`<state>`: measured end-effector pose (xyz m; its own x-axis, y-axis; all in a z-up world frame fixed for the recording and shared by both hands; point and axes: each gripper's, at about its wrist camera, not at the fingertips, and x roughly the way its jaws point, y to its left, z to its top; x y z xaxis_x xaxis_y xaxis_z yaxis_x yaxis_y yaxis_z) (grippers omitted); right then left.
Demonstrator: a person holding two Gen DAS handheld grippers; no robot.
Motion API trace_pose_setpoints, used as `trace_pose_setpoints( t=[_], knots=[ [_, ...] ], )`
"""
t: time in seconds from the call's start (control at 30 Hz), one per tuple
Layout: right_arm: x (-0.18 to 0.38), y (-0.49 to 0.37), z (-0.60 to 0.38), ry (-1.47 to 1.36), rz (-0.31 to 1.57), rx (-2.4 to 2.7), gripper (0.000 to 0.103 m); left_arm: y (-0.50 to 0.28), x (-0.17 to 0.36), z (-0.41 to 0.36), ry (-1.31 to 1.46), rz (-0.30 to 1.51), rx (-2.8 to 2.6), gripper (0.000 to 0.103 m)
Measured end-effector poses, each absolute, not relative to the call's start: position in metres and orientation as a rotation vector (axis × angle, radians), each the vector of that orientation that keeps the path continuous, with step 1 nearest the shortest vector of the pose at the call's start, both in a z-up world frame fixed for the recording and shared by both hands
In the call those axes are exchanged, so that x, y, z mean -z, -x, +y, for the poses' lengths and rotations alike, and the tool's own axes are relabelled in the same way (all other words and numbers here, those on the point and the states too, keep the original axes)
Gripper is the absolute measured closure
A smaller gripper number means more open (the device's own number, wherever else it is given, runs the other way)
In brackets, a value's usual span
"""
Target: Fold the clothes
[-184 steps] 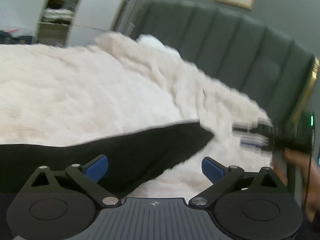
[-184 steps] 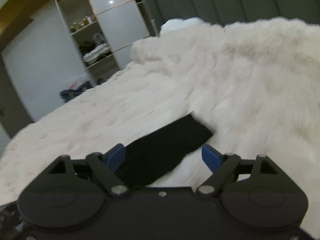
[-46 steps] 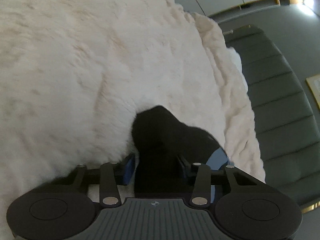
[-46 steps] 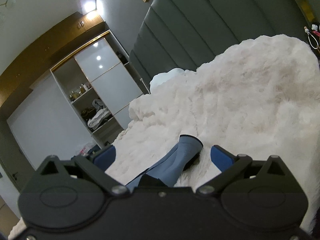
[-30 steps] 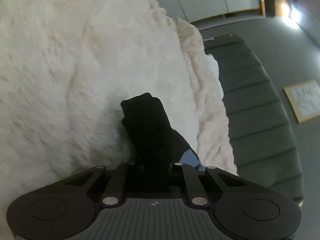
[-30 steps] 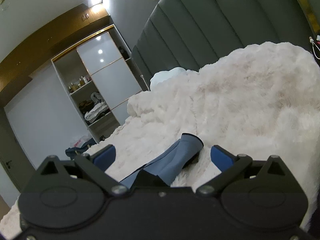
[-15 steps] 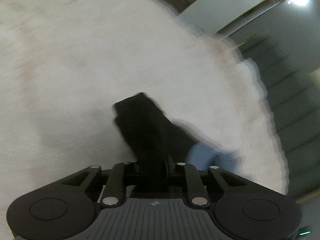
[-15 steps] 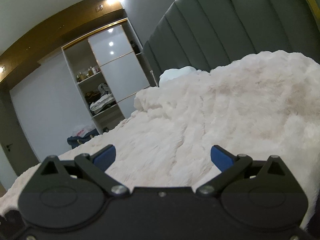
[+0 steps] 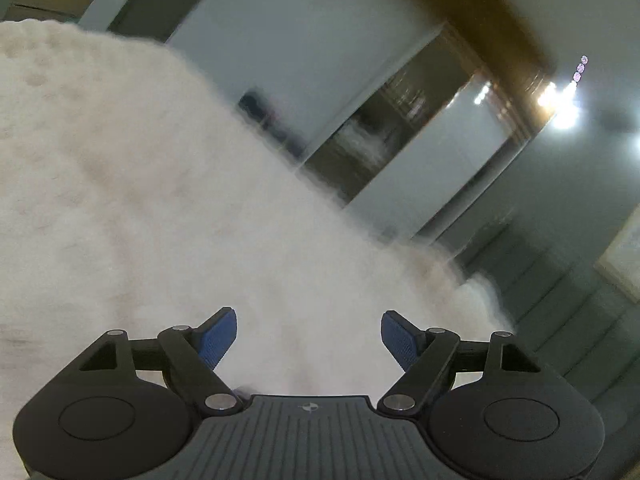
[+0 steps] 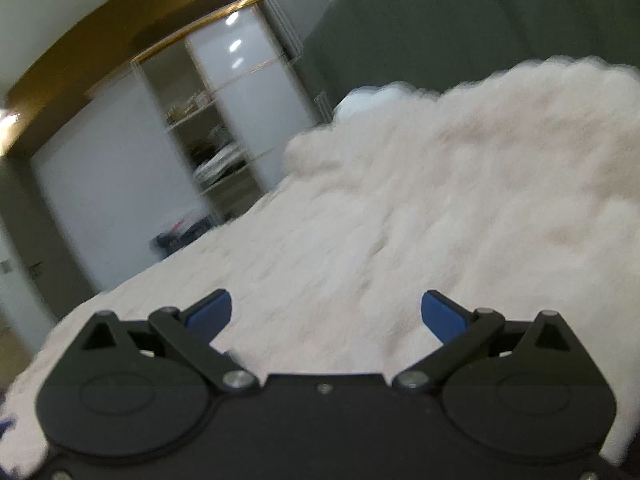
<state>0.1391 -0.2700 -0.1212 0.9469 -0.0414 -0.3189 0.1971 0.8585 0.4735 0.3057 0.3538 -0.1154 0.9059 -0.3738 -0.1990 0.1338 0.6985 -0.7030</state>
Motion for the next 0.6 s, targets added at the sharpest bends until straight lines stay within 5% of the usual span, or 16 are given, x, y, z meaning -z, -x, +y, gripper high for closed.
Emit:
trace_pose_setpoints(
  t=[0.1, 0.4, 0.6],
  knots=[
    [0.113, -0.185, -0.264, -0.429, 0.430, -0.018, 0.000, -0.301, 0.134, 0.317, 0.733, 0.220, 0.309, 0.028],
    [0.130, -0.335, -0.230, -0.266, 0.725, -0.312, 0.003, -0.338, 0.173, 0.291, 0.774, 0.303, 0.395, 0.028],
    [0.163, -0.372, -0.213, -0.310, 0.881, -0.457, 0.041, -0.350, 0.180, 0.301, 0.825, 0.338, 0.393, 0.028]
  ],
)
